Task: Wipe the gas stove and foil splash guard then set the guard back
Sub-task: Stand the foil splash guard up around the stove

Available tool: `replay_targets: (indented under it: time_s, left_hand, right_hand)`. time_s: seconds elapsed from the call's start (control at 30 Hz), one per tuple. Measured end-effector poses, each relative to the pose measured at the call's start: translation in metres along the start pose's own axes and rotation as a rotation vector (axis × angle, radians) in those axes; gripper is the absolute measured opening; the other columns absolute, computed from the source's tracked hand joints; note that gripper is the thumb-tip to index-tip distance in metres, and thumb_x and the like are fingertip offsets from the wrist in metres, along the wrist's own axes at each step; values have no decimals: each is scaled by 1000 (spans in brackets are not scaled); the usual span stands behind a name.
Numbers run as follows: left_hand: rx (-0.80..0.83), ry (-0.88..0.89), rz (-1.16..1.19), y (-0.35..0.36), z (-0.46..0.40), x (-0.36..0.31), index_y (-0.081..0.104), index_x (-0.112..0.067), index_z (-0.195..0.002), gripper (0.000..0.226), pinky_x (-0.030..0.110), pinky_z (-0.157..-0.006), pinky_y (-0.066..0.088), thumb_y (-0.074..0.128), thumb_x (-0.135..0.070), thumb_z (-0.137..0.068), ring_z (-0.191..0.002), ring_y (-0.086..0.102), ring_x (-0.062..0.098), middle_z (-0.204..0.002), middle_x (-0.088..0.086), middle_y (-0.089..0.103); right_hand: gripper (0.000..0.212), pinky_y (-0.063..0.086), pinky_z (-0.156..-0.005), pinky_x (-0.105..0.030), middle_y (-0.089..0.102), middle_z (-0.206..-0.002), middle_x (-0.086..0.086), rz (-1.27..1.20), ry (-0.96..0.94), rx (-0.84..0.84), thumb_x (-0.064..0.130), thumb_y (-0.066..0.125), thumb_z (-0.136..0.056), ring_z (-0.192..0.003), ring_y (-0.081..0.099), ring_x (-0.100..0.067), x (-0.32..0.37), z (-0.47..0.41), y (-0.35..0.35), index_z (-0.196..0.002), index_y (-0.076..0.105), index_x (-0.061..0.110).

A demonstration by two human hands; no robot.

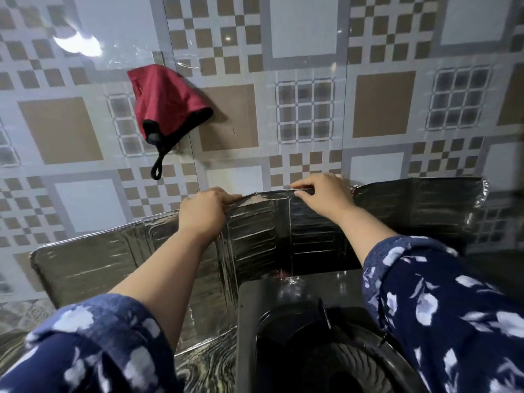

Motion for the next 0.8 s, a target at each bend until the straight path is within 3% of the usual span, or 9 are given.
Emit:
replay_targets:
  time_s: [0.27,0.4,0.53,0.8]
  left_hand:
    - [87,37,69,-6,4,1,63,-40,-120,52,38,-75,55,47,-2,-90,-96,63,20,-118,-7,65]
    - [128,107,-137,-16,14,15,45,-45,-135,62,38,-68,56,50,-2,-91,-90,63,19,-113,-7,61]
    - [159,156,-309,-30,23,27,30,-52,-141,51,30,-57,47,38,-20,-101,-94,63,21,-111,-5,60]
    - [173,41,-299,-42,30,29,39,-50,-137,56,31,-59,46,49,-14,-95,-95,64,22,-123,-2,64]
  right_hand:
    - [22,27,-103,-41,69,-117,9,-111,17,88,37,53,-95,-115,55,-20,40,-7,26,-108,71,34]
    - [22,25,-102,-40,68,-118,9,-123,62,98,36,52,-96,-116,54,-21,39,-6,30,-107,70,34]
    - [23,27,-102,-40,68,-119,8,-115,96,97,34,50,-97,-115,55,-21,40,-4,29,-106,70,34]
    - [28,29,-101,-38,65,-125,9,-22,38,89,30,45,-99,-116,56,-20,56,4,28,-117,65,38]
Point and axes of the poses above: each hand's wrist, its own z-axis away from the middle knuckle, its own y-axis out of the palm, x = y × z, the point moved 6 cm from there along -z, towards the middle knuckle
